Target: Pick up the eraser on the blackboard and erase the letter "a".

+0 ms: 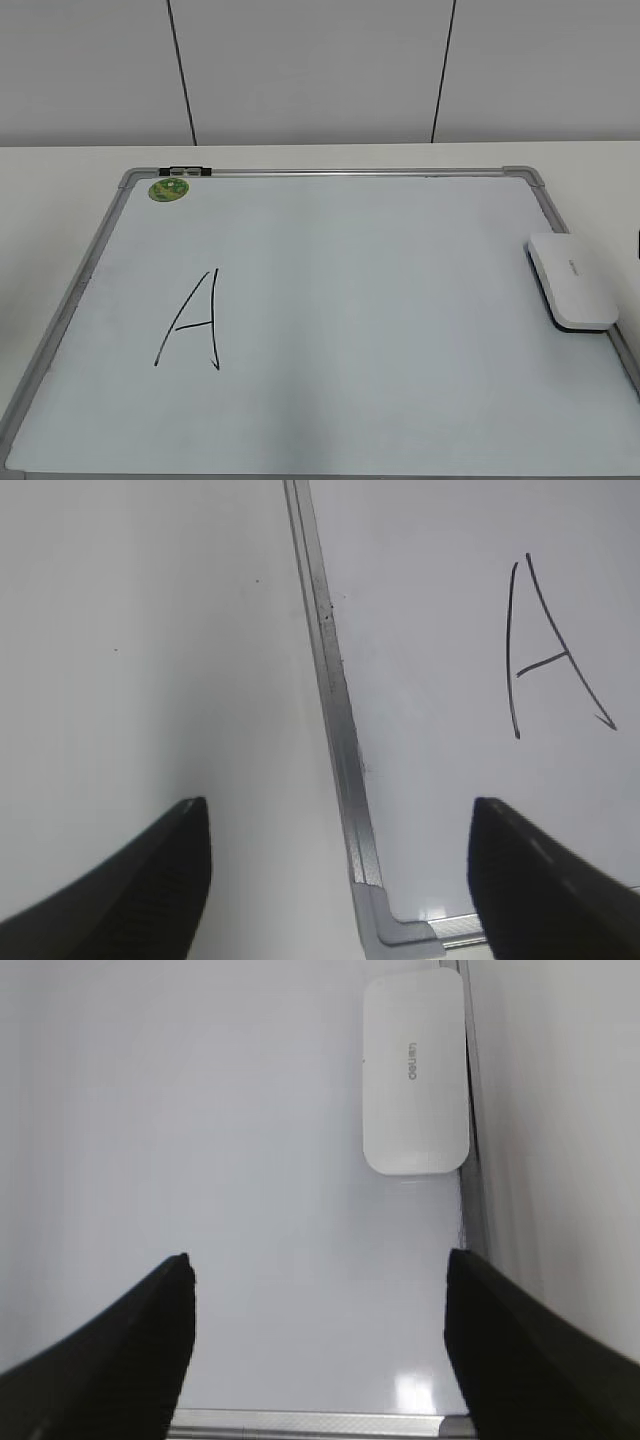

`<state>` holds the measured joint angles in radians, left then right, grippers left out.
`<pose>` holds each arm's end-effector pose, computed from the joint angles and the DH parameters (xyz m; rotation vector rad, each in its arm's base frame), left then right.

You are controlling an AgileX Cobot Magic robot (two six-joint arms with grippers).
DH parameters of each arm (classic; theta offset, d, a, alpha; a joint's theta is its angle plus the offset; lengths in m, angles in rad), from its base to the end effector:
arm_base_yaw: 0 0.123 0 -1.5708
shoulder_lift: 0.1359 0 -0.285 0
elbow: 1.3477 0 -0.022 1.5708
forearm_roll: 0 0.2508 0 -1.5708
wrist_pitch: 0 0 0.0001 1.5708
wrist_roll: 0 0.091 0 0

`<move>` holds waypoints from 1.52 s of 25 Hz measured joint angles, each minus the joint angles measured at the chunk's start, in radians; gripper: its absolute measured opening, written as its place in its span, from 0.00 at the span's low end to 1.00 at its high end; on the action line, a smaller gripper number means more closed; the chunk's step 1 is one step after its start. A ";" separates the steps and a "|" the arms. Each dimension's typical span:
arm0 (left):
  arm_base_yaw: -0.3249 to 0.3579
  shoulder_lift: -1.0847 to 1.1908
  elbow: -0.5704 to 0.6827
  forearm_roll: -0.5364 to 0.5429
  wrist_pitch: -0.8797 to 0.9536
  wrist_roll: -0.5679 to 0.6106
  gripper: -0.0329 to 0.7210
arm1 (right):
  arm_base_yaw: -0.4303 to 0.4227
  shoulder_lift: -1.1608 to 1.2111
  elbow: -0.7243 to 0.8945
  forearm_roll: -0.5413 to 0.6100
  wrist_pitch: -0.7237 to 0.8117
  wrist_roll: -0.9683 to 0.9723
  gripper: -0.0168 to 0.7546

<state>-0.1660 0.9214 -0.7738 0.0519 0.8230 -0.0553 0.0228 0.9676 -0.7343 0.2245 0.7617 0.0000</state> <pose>0.1676 -0.0246 0.3078 0.1622 2.4476 -0.0352 0.1787 0.0181 0.2925 0.1070 2.4683 0.2708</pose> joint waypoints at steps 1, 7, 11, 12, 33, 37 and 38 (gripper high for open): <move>0.000 -0.052 0.024 0.000 0.008 0.000 0.82 | 0.000 -0.068 0.040 0.002 0.000 0.000 0.77; -0.034 -0.296 0.115 0.004 0.125 0.000 0.78 | 0.000 -0.397 0.191 0.036 0.044 -0.009 0.77; -0.063 -0.445 0.136 0.020 0.237 -0.010 0.78 | 0.000 -0.580 0.205 0.036 0.171 -0.039 0.77; -0.068 -0.484 0.136 0.023 0.257 -0.012 0.78 | 0.000 -0.636 0.205 0.036 0.212 -0.046 0.77; -0.080 -0.753 0.242 0.054 0.319 -0.027 0.77 | 0.001 -0.945 0.246 -0.166 0.396 -0.057 0.76; -0.080 -0.753 0.260 0.054 0.293 -0.027 0.77 | 0.002 -0.945 0.246 -0.170 0.390 -0.057 0.76; -0.080 -0.753 0.262 0.054 0.291 -0.027 0.77 | 0.002 -0.945 0.246 -0.170 0.390 -0.057 0.76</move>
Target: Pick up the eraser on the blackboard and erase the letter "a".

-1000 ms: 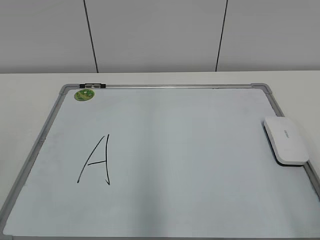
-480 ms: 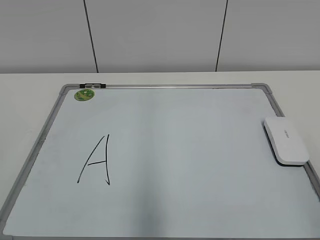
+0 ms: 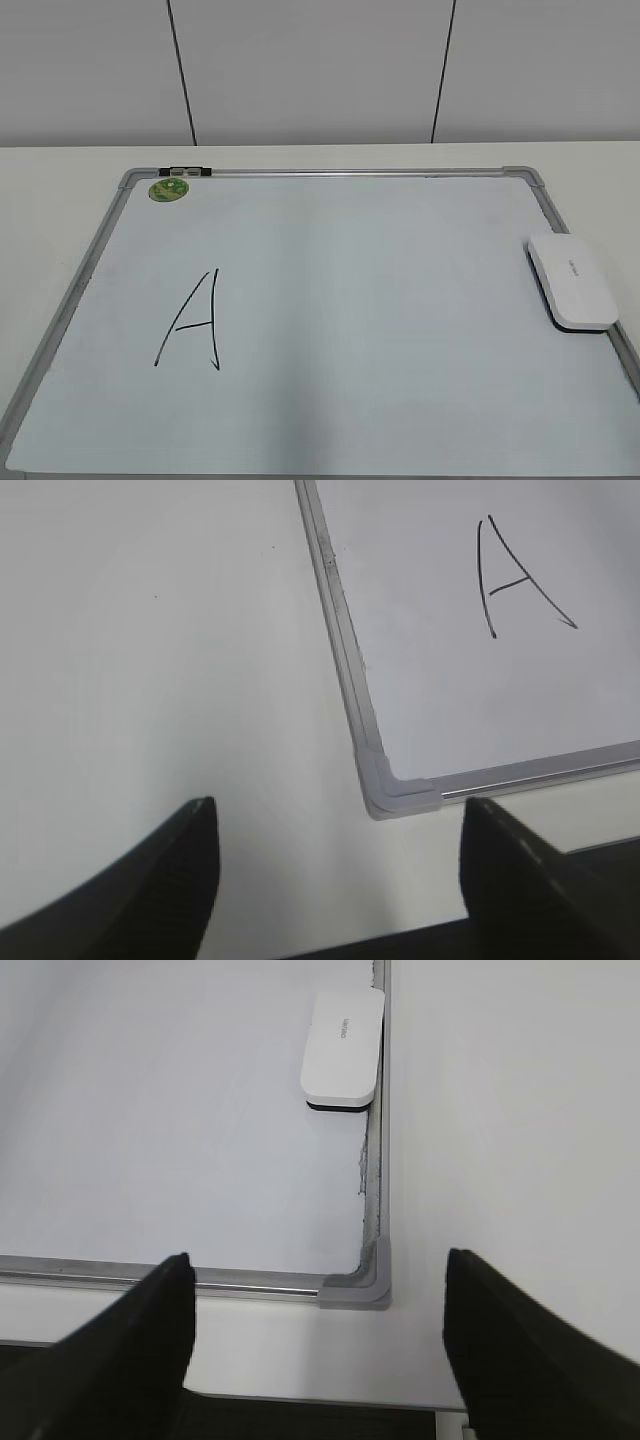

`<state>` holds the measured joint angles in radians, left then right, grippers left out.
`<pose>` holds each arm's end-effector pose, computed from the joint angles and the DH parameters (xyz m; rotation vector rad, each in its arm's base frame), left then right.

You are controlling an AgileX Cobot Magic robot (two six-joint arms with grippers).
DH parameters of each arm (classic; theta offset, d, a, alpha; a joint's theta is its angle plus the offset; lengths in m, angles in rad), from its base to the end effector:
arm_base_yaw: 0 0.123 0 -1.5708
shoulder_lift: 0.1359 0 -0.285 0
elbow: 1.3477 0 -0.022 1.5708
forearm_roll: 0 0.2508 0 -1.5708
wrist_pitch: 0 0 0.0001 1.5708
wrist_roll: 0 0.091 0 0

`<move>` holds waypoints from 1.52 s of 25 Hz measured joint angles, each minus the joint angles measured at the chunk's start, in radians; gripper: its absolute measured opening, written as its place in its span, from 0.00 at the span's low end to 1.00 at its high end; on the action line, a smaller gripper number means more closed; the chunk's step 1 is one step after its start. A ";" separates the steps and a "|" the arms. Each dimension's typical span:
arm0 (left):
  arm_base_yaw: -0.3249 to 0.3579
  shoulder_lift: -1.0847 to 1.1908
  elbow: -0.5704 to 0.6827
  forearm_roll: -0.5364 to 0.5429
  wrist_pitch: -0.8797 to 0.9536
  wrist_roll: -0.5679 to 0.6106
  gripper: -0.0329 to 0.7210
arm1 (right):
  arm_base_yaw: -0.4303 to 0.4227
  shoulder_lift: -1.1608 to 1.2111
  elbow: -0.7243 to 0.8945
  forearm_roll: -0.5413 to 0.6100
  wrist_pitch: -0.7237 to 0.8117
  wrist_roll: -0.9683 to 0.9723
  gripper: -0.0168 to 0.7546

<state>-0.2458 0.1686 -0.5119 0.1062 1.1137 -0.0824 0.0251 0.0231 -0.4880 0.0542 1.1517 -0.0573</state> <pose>0.0188 0.0042 0.2760 0.1852 2.2408 -0.0441 -0.0045 0.0044 0.2671 -0.0938 2.1674 0.0479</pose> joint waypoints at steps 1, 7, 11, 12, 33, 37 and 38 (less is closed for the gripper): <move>0.000 0.000 0.000 0.000 0.000 0.000 0.77 | 0.000 0.000 0.000 0.000 0.000 0.000 0.76; 0.000 0.000 0.000 0.000 -0.004 0.000 0.77 | 0.000 0.000 0.000 0.000 -0.002 0.000 0.76; 0.000 0.000 0.000 0.000 -0.004 0.000 0.77 | 0.000 0.000 0.000 -0.001 -0.003 0.000 0.76; 0.000 0.000 0.000 0.000 -0.004 0.000 0.77 | 0.000 0.000 0.000 -0.001 -0.003 0.000 0.76; 0.202 -0.137 0.000 0.000 -0.008 0.000 0.75 | -0.045 -0.040 0.000 -0.002 -0.008 0.000 0.76; 0.202 -0.159 0.000 0.000 -0.008 0.000 0.75 | -0.045 -0.040 0.000 -0.002 -0.008 0.000 0.76; 0.204 -0.159 0.002 0.000 -0.009 0.000 0.75 | -0.045 -0.040 0.000 -0.002 -0.008 0.000 0.76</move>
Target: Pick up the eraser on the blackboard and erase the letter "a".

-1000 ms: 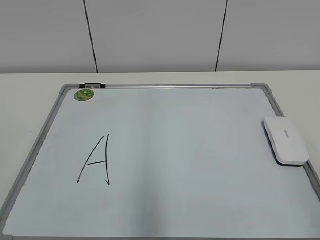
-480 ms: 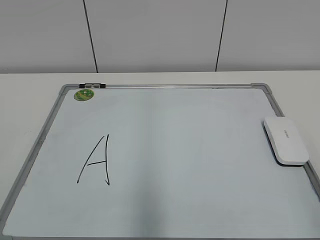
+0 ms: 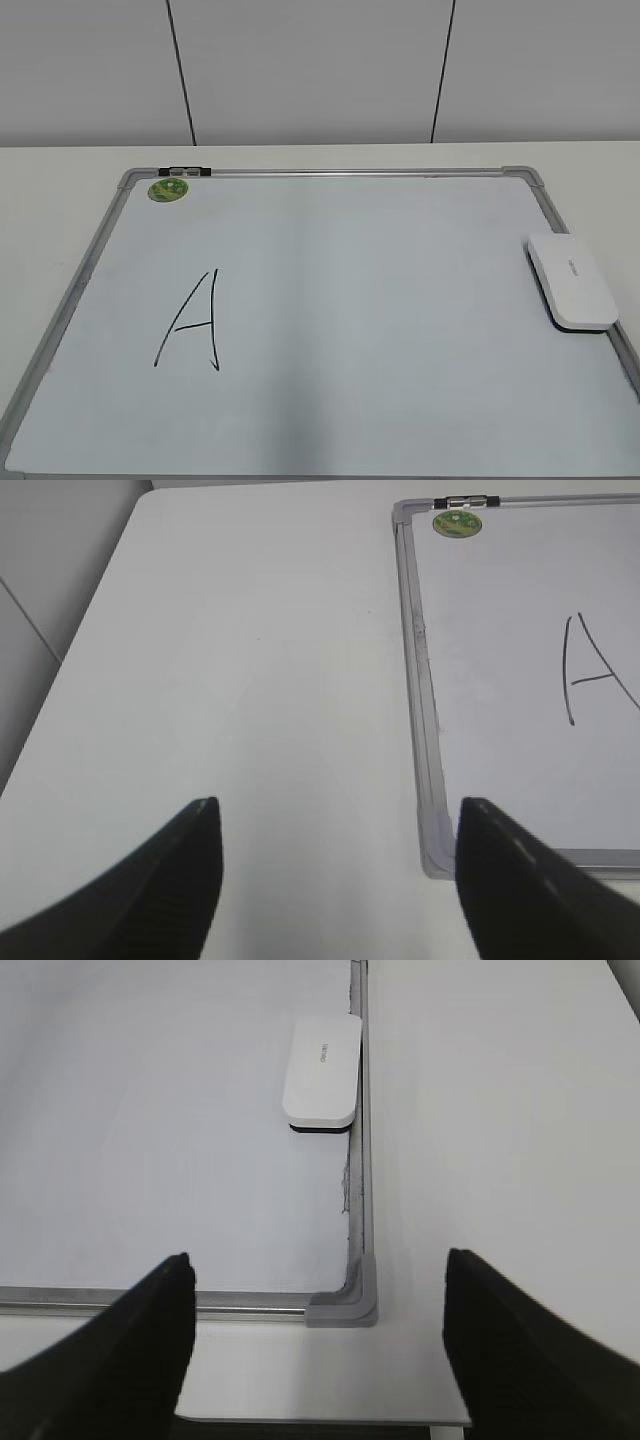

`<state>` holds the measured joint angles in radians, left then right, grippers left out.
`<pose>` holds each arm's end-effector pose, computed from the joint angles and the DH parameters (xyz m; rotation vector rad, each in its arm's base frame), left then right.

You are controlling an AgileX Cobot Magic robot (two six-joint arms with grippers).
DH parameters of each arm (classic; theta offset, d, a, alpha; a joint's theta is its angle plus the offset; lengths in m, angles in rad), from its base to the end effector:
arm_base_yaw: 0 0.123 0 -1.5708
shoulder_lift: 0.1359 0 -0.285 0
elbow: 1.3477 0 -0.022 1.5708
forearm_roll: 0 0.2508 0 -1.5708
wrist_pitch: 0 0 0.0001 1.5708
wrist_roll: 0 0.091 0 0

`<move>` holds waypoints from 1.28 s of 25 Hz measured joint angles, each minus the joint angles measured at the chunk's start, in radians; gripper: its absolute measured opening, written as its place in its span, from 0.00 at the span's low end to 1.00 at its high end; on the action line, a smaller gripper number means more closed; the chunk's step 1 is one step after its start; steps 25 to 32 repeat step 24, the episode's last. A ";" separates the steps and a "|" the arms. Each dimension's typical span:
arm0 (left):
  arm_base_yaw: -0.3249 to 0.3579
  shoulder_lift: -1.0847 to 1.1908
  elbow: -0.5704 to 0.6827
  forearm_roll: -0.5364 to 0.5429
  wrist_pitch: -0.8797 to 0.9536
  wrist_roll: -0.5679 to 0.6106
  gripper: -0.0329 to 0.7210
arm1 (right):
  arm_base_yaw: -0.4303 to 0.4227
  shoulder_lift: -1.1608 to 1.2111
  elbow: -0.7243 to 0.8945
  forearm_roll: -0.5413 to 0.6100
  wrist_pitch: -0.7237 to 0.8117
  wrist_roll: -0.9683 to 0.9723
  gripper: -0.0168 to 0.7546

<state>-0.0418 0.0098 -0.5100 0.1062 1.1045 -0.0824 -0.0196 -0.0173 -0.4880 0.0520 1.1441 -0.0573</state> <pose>-0.0062 0.0089 0.2770 -0.0500 2.0829 0.0524 -0.0098 0.0045 0.2673 -0.0452 2.1208 0.0174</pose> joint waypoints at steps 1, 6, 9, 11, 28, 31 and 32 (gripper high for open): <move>0.000 0.000 0.000 0.000 0.000 0.000 0.75 | 0.000 0.000 0.000 0.000 0.000 0.000 0.76; 0.000 0.000 0.000 0.000 0.000 0.000 0.74 | 0.000 0.000 0.000 0.000 0.000 0.000 0.76; 0.000 0.000 0.000 0.000 0.000 0.000 0.73 | 0.000 0.000 0.000 0.000 0.000 0.000 0.76; 0.000 0.000 0.000 0.000 0.000 0.000 0.73 | 0.000 0.000 0.000 0.000 0.000 0.000 0.76; 0.000 0.000 0.000 0.000 0.000 0.000 0.73 | 0.000 0.000 0.000 0.000 0.000 0.000 0.76; 0.000 0.000 0.000 0.000 0.000 0.000 0.73 | 0.000 0.000 0.000 0.000 0.000 0.000 0.76; 0.000 0.000 0.000 0.000 0.000 0.000 0.73 | 0.000 0.000 0.000 0.000 0.000 0.000 0.76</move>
